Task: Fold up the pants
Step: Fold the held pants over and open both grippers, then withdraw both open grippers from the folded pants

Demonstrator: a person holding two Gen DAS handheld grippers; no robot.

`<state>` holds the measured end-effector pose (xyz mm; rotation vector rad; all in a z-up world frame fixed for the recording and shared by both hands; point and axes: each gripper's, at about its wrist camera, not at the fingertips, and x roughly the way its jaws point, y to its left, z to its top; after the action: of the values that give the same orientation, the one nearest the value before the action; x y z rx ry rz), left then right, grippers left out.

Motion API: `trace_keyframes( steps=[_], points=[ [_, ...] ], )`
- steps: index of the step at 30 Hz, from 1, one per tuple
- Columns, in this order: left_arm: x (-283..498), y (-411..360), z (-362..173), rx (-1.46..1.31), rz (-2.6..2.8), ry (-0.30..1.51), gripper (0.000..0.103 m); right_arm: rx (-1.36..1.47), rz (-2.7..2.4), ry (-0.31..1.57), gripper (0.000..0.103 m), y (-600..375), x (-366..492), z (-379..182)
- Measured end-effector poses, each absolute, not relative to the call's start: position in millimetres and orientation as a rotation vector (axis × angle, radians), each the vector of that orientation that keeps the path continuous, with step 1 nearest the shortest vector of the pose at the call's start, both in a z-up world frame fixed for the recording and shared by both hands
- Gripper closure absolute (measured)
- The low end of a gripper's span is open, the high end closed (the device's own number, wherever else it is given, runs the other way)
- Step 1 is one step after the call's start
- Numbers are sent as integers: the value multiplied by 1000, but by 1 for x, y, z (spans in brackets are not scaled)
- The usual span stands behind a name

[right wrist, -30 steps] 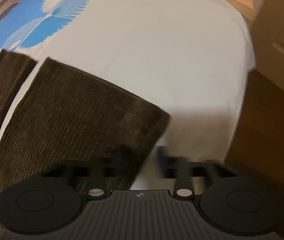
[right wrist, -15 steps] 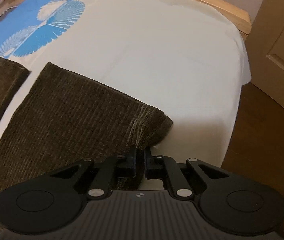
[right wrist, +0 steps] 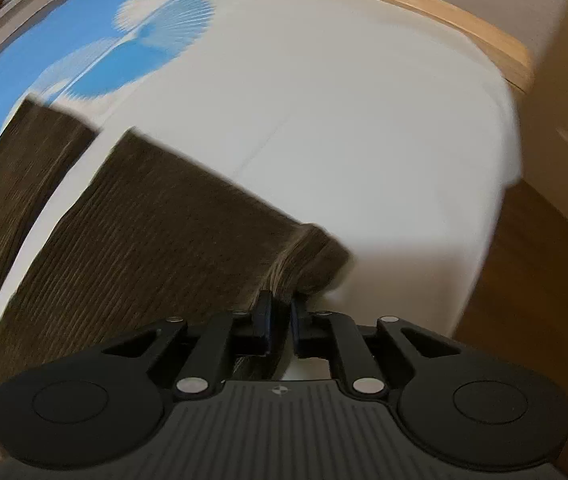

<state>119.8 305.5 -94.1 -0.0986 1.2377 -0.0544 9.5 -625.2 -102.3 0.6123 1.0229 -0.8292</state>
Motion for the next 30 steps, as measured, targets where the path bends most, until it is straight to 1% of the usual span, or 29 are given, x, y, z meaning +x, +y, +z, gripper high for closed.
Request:
trace_keyframes(
  steps=[3, 6, 8, 9, 12, 13, 15, 19, 23, 25, 28, 30],
  points=[
    [119, 298, -86, -95, -79, 1180, 62, 503, -917, 956, 85, -620, 9, -83],
    [119, 281, -96, -26, -118, 1201, 60, 448, -899, 883, 85, -611, 9, -70],
    [120, 281, -104, 11, -103, 1220, 60, 483, -826, 887, 83, -606, 12, -72],
    [120, 290, -102, -32, -80, 1214, 59, 505, -797, 904, 83, -604, 15, -74],
    [116, 309, -86, -94, -6, 1109, 61, 526, -782, 903, 82, -600, 19, -73],
    [115, 309, -82, -98, 1, 1086, 61, 533, -763, 899, 78, -596, 20, -72],
    [115, 300, -80, -106, -53, 1072, 61, 533, -722, 890, 76, -589, 26, -69],
    [118, 263, -103, 31, -199, 1142, 61, 494, -645, 861, 73, -574, 37, -58],
    [115, 244, -157, 265, -170, 1338, 63, 502, -546, 819, 73, -554, 47, -44],
    [115, 238, -154, 282, -177, 1326, 61, 506, -498, 786, 73, -542, 48, -34],
    [120, 244, -131, 149, -157, 1253, 58, 510, -424, 746, 73, -520, 55, -20],
    [121, 247, -113, 63, -149, 1174, 48, 503, -372, 718, 73, -503, 58, -10]
  ],
)
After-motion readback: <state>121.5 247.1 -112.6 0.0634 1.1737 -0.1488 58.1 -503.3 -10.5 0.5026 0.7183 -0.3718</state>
